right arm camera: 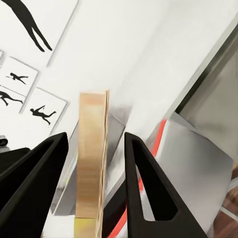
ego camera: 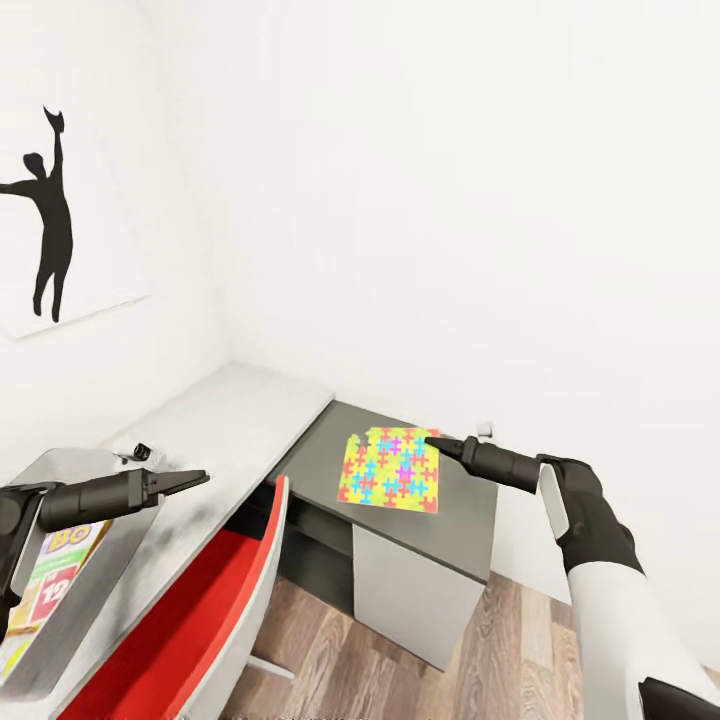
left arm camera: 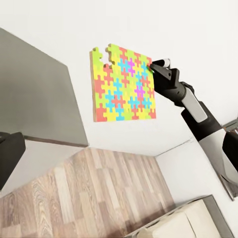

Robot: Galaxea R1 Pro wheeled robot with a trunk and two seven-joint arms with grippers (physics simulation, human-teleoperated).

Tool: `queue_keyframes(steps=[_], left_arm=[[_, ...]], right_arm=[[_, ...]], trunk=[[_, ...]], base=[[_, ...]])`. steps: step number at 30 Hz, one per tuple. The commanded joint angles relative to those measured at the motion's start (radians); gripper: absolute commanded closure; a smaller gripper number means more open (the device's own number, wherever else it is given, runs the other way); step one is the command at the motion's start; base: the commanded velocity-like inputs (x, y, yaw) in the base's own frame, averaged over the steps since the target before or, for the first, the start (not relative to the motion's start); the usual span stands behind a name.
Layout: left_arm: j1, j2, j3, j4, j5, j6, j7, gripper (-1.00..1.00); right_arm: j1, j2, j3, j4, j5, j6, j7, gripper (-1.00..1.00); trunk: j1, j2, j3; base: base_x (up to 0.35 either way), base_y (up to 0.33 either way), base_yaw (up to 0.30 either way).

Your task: Put all the toys in the child's room - the three board games (two on the bed and one on the table), the two jigsaw puzzles on the table, and the tennis ball on the table - inside the toy box on the table in the child's room.

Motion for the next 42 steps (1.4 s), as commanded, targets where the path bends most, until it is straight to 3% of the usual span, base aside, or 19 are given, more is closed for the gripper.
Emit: queue_keyframes(steps=[1,15,23,42], left_arm=[[-0.001,0.000,0.000,0.000,-0.001,0.011,-0.004,-1.00],[-0.001,0.001,0.003,0.002,-0.001,0.010,-0.004,-1.00],[-0.001,0.001,0.003,0.002,-0.003,0.010,-0.004,-1.00],[-0.001,0.002,0.004,0.005,-0.004,0.010,-0.004,-1.00]], right_arm=[[-0.001,0.000,-0.001,0.000,-0.005,0.009,-0.001,1.00],[-0.001,0.002,0.001,-0.001,-0.007,0.010,-0.002,1.00],[-0.023,0.027,0.011,-0.005,-0.010,0.018,-0.004,1.00],[-0.029,0.037,0.011,-0.005,-0.010,0.017,-0.003,1.00]], trunk=[[0.001,-0.002,-0.003],[0.001,-0.002,-0.019],[0.001,-0.002,-0.029],[0.001,-0.002,-0.051]], base=[[0.000,0.000,0.238],[0.000,0.000,0.238],[0.000,0.000,0.238],[0.000,0.000,0.238]])
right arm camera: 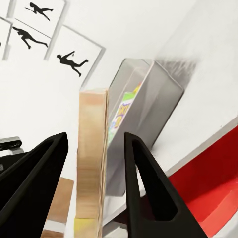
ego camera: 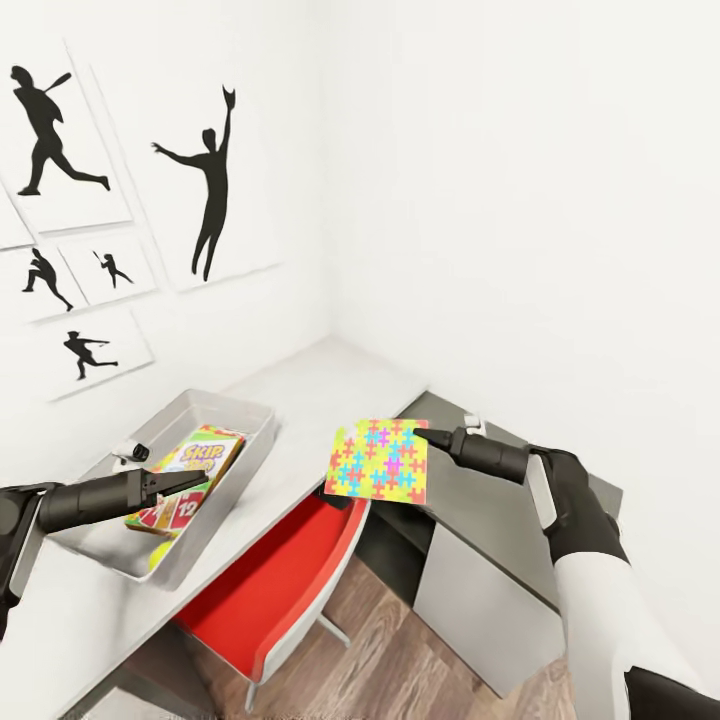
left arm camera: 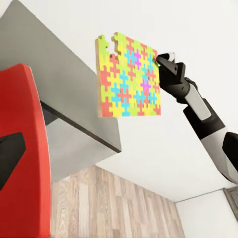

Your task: Put all the toys in the child's room - the three board games (two on the bed and one on the table), the two jigsaw puzzles on the table, and the tennis ball on the table - inside the toy box on the table in the child's room.

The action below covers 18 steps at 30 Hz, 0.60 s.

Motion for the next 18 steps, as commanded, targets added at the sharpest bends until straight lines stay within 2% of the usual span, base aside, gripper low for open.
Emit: queue_keyframes(steps=[1,18], left_arm=[[-0.001,0.001,0.000,0.000,-0.001,0.011,-0.004,-1.00],[0.001,0.000,0.003,0.000,0.000,0.010,-0.004,-1.00]], right_arm=[[-0.001,0.001,-0.003,0.000,-0.002,0.007,0.002,1.00],[-0.002,-0.002,-0.004,-0.003,-0.003,0.011,0.005,1.00]], trunk=[[0.001,-0.002,-0.003],[0.001,-0.002,-0.023]], base=[[0.000,0.000,0.238],[0.000,0.000,0.238]])
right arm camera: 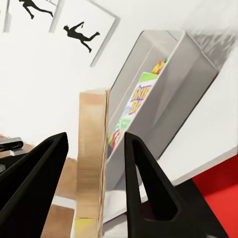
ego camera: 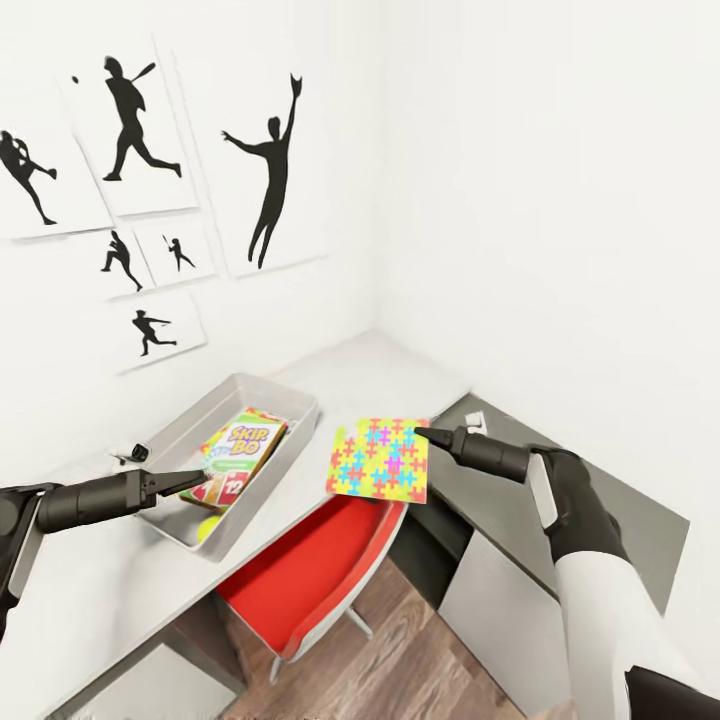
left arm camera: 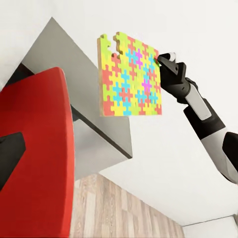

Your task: Put all the toys in the child's room - the three board games (two on the bed and one on the table), the two jigsaw puzzles on the table, and the tennis ball on the table - inside the toy box on the table in the child's room.

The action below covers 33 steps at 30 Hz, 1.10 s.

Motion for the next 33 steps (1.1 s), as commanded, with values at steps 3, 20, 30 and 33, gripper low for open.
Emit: queue_keyframes(steps=[3,20,30,33], left_arm=[[-0.001,0.001,0.000,0.000,-0.002,0.011,-0.004,-1.00],[-0.001,0.001,0.011,0.000,-0.002,0.011,-0.004,-1.00],[0.001,0.001,0.021,0.000,-0.002,0.011,-0.004,-1.00],[0.001,0.001,0.021,0.000,-0.002,0.011,-0.004,-1.00]], right_arm=[[-0.001,0.000,-0.003,0.000,-0.002,0.007,0.002,1.00],[-0.001,0.002,-0.004,0.000,-0.003,0.004,0.004,1.00],[-0.001,0.002,-0.004,0.000,-0.003,0.004,0.005,1.00],[-0.001,0.002,-0.004,0.000,-0.003,0.004,0.005,1.00]], trunk=[[0.001,-0.002,-0.005],[0.001,-0.002,-0.025],[0.001,-0.002,-0.037],[0.001,-0.002,-0.040]], base=[[0.000,0.000,0.238],[0.000,0.000,0.238],[0.000,0.000,0.237],[0.000,0.000,0.237]])
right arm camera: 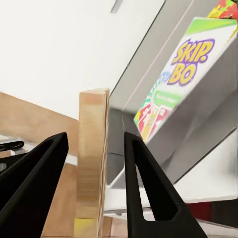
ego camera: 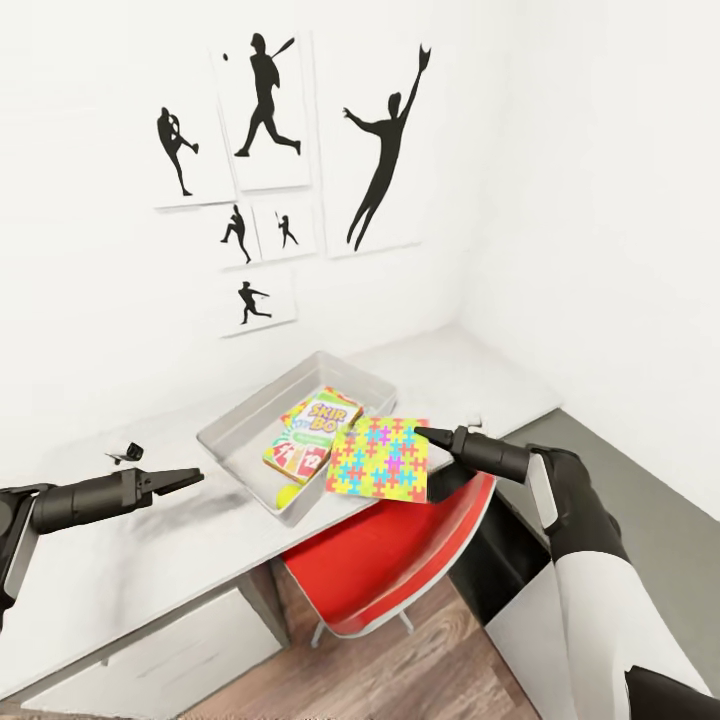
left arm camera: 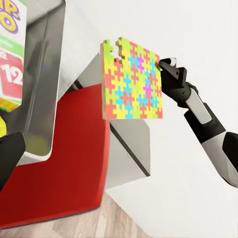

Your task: Put all the toys in the child's room - the three board games (two on the bed and one on the table), the two jigsaw puzzles on the table, and the tennis ball on the table - inside the toy box on the table in the child's room.

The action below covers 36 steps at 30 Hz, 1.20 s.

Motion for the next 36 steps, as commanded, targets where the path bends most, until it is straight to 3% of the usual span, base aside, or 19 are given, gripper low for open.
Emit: queue_keyframes(steps=[1,16,36], left_arm=[[-0.001,0.000,0.000,0.000,-0.001,0.011,-0.004,-1.00],[-0.001,0.000,0.006,0.000,-0.001,0.011,-0.004,-1.00],[-0.001,0.000,0.006,0.000,-0.001,0.008,-0.004,-1.00]], right_arm=[[-0.001,0.001,-0.003,0.000,-0.002,0.007,0.002,1.00],[-0.001,0.001,-0.004,0.000,-0.004,0.007,0.001,1.00],[-0.016,0.001,-0.006,-0.002,-0.007,0.007,-0.006,1.00]], trunk=[[0.001,-0.002,-0.003],[0.001,-0.002,-0.019],[0.001,-0.002,-0.020]], base=[[0.000,0.000,0.237],[0.053,0.045,0.219],[0.056,0.046,0.008]])
